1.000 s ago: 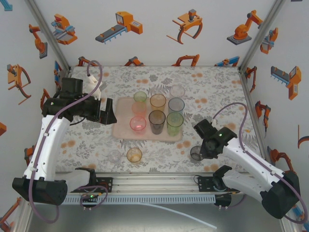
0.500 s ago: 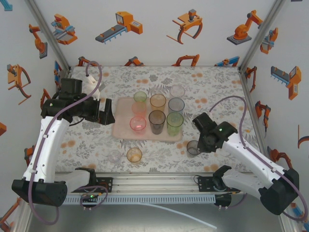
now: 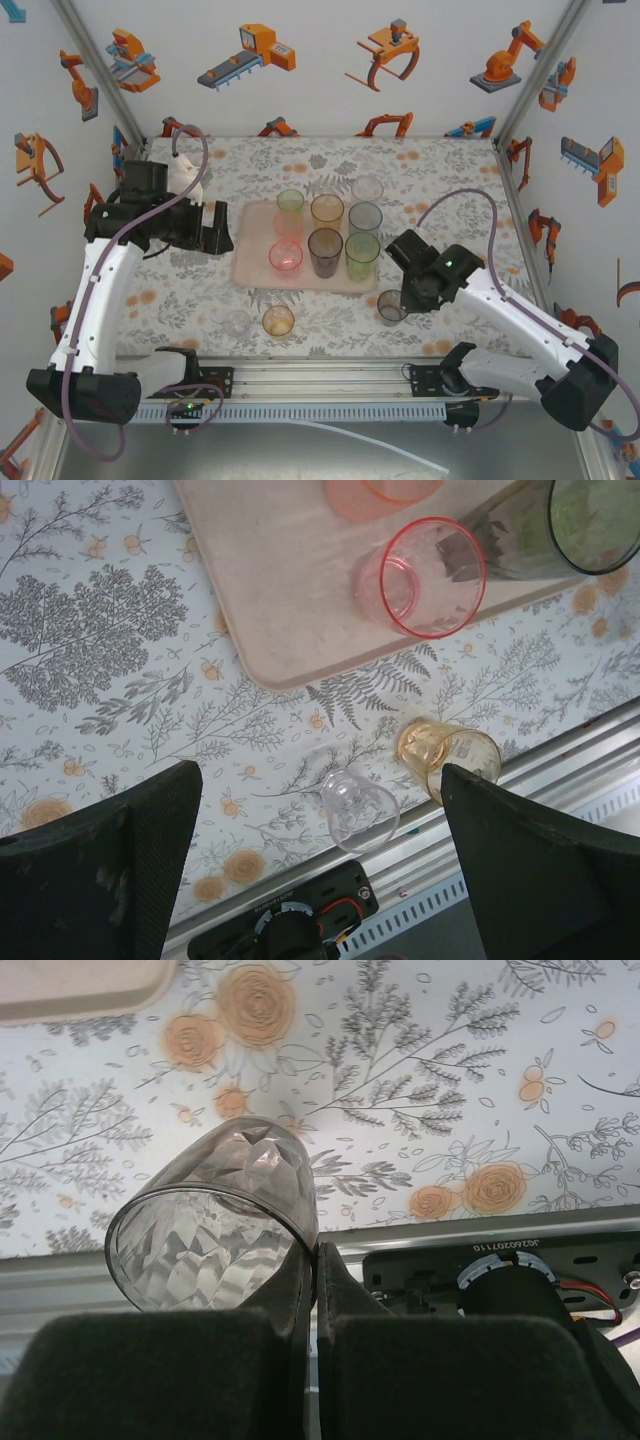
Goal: Place the glasses into the tray
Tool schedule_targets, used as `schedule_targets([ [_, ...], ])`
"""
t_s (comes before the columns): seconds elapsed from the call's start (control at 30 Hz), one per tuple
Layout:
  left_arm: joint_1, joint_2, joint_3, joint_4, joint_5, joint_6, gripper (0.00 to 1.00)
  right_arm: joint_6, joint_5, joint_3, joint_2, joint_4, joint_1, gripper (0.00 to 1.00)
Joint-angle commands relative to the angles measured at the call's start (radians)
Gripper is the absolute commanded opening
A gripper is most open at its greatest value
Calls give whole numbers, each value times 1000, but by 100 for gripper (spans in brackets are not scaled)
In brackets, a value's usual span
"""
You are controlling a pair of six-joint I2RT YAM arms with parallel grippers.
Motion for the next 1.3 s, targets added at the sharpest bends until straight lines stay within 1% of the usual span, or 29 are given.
schedule_targets([
  [0.0,20,4,13,11,-37,-33,96,26,27,79,24,-43,47,0],
  [0.17,53,4,8,16,-81,-55,96,48,40,222,116,-86,156,0],
  [0.27,84,3,3,24,-99,-70,97,49,57,343,200,-113,226,0],
  [0.37,144,9,-4,36,-93,-97,97,31,67,480,303,-126,281,0],
  [0.47,229,31,9,28,-32,-131,97,-2,54,608,408,-116,317,0],
  [0.6,323,46,21,27,24,-150,97,-59,49,791,558,-108,341,0],
  [0.7,357,40,22,26,50,-150,97,-97,35,914,654,-91,345,0],
  [0.83,375,23,21,18,72,-142,97,-148,16,1070,785,-87,346,0],
  [1.1,396,-35,3,18,85,-136,97,-244,2,1443,1065,-134,345,0],
  [1.2,405,-45,9,7,87,-129,97,-264,5,1549,1143,-146,341,0],
  [1.27,411,-50,16,-2,91,-126,97,-271,16,1585,1174,-142,339,0],
])
